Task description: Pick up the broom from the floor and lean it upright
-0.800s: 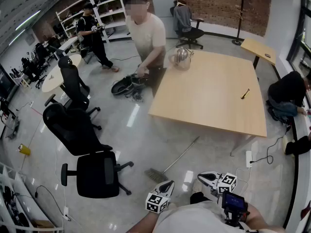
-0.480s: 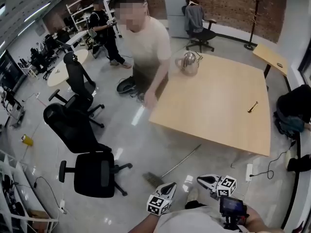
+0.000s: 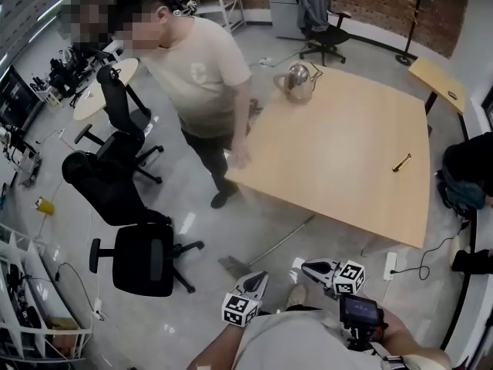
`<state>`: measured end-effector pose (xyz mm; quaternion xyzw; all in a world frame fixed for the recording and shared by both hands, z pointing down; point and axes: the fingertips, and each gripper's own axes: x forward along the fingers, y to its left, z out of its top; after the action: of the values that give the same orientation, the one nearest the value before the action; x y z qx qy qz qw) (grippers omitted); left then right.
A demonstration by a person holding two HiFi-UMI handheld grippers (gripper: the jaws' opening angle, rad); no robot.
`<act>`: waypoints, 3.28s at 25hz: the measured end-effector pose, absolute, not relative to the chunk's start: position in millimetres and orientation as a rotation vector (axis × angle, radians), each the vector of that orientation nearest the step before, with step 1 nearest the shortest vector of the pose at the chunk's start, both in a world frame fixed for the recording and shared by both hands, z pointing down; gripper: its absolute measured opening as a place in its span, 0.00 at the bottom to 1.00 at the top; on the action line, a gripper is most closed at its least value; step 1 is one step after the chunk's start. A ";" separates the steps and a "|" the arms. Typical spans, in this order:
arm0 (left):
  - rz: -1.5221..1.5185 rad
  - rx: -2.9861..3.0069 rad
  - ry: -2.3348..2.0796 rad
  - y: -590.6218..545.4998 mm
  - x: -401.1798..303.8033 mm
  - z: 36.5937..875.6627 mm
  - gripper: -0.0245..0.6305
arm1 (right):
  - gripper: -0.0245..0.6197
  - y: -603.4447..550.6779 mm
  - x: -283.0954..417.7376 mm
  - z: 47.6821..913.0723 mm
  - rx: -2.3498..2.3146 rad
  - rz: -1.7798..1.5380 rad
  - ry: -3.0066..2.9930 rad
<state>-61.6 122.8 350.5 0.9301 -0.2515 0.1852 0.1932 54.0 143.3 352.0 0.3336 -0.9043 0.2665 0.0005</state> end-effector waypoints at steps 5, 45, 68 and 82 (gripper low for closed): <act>0.552 2.579 -0.699 141.1 -79.2 363.3 0.06 | 0.06 162.1 41.1 360.7 1.048 0.873 -2.823; 0.802 2.544 -0.514 79.6 -79.7 559.0 0.06 | 0.06 114.5 23.6 555.5 1.132 1.050 -2.631; 0.852 2.735 -0.390 -6.7 35.9 797.3 0.06 | 0.06 56.9 134.1 759.2 1.150 0.770 -2.548; 1.127 2.659 -0.446 -65.8 28.9 958.8 0.06 | 0.06 -20.8 122.4 851.4 0.916 0.578 -2.611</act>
<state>28.9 -65.8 958.8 0.9045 -0.1517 0.3834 0.1094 122.4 -20.8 851.4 0.3200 -0.9122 0.2021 0.1569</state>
